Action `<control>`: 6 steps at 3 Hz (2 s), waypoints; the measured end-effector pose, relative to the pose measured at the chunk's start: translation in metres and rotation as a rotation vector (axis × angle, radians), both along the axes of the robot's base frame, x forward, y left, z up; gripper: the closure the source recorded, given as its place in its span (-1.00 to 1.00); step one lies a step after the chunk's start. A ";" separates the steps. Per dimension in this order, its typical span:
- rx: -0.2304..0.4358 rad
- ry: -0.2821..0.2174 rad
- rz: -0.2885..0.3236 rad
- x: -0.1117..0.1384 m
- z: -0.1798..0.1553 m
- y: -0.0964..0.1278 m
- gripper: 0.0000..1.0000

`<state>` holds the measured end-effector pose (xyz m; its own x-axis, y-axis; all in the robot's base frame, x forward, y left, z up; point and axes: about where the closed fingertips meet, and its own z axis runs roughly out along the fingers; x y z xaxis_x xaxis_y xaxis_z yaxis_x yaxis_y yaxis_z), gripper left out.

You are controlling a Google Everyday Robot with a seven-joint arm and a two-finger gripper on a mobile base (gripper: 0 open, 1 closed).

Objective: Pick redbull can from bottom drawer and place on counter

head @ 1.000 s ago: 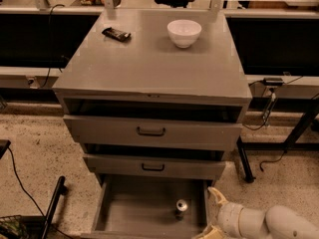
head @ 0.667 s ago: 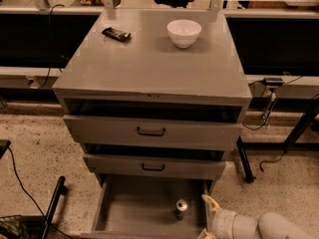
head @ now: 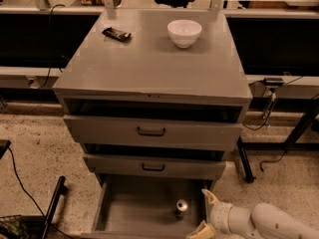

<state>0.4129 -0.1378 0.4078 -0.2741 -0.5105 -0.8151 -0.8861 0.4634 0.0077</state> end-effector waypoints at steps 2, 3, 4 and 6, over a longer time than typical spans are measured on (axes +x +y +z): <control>0.072 -0.007 -0.002 0.042 -0.082 -0.022 -1.00; 0.128 -0.008 -0.007 0.052 -0.113 -0.027 -1.00; 0.165 0.004 -0.007 0.070 -0.148 -0.017 -1.00; 0.185 0.015 -0.034 0.095 -0.183 -0.001 -1.00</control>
Offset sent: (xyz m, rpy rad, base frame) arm 0.0620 -0.0381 -0.1308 0.1470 -0.0102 -0.0064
